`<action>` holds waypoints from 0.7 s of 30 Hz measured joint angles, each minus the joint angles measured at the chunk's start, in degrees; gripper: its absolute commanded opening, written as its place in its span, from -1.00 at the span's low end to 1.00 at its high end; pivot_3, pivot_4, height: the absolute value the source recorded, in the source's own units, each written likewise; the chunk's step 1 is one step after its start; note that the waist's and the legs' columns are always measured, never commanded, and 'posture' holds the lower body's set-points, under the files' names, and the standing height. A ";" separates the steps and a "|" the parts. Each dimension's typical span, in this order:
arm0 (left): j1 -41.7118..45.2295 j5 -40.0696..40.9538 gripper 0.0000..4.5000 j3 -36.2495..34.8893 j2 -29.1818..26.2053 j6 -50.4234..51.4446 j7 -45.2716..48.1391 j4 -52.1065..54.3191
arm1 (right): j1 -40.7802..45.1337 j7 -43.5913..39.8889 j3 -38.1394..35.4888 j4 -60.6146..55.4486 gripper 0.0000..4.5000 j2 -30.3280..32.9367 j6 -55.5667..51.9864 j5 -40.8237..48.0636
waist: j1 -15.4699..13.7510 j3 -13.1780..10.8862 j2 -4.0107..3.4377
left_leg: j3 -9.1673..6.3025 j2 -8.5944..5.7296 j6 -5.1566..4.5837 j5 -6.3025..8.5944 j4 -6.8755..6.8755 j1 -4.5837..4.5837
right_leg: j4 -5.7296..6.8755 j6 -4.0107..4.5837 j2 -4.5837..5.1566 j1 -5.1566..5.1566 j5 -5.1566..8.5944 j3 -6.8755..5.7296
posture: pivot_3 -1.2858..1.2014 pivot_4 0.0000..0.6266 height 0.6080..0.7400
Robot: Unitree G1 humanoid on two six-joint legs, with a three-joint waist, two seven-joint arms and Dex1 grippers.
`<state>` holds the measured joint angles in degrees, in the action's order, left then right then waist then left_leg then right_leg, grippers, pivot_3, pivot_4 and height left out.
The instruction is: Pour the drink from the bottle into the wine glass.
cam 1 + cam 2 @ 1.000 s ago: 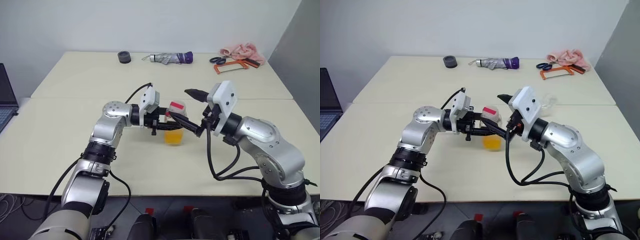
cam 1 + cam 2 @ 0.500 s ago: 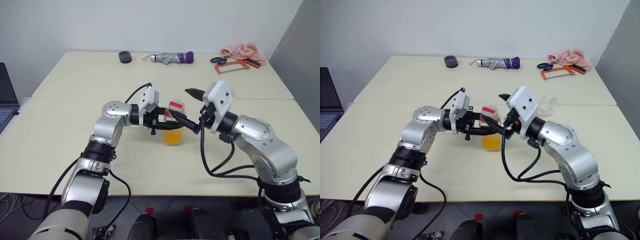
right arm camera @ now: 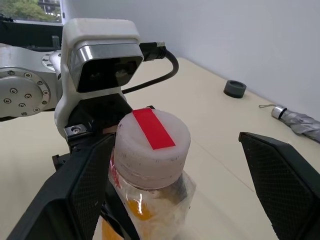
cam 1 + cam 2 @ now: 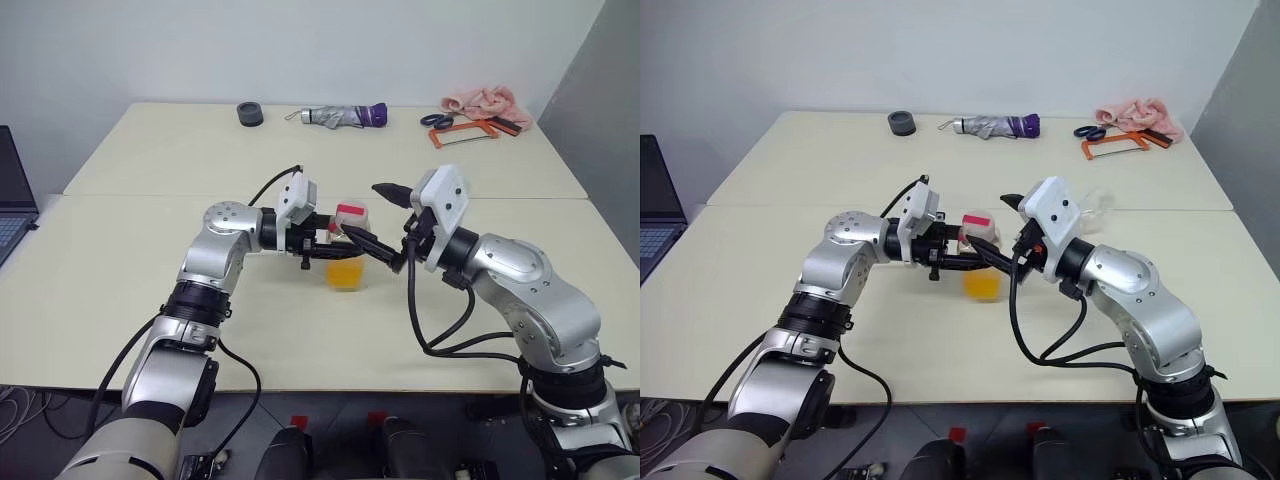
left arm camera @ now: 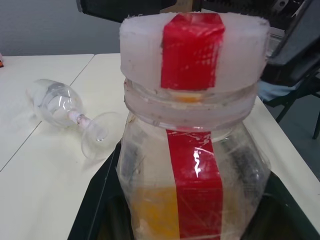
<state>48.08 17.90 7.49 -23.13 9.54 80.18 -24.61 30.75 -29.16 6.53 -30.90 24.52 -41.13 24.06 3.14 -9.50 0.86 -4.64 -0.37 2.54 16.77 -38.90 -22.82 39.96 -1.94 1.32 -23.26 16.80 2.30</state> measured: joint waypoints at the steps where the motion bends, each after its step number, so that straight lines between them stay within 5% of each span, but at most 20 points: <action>1: 0.00 0.00 -0.20 -0.04 -0.05 -0.01 0.00 0.00 | -0.01 -0.15 -0.25 -0.23 0.88 0.00 -0.17 0.32 | 0.00 0.00 0.00 | 0.00 0.00 0.00 0.00 0.00 0.00 | 0.00 0.00 0.00 0.00 0.00 0.00 | 0.03 -0.52 1.00; 21: 0.00 0.00 -0.20 -0.07 -0.31 -0.02 0.27 0.01 | -0.53 -0.18 -0.96 -0.40 0.88 0.64 -1.30 2.44 | 0.00 0.00 0.00 | 0.00 0.00 0.00 0.00 0.00 0.00 | 0.00 0.00 0.00 0.00 0.00 0.00 | 0.03 -0.52 1.00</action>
<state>48.07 17.90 7.43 -23.44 9.52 80.46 -24.60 30.22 -29.35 5.57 -31.30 25.16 -42.43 26.50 3.14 -9.50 0.86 -4.64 -0.37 2.54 16.77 -38.90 -22.83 39.96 -1.94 1.32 -23.26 16.80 2.30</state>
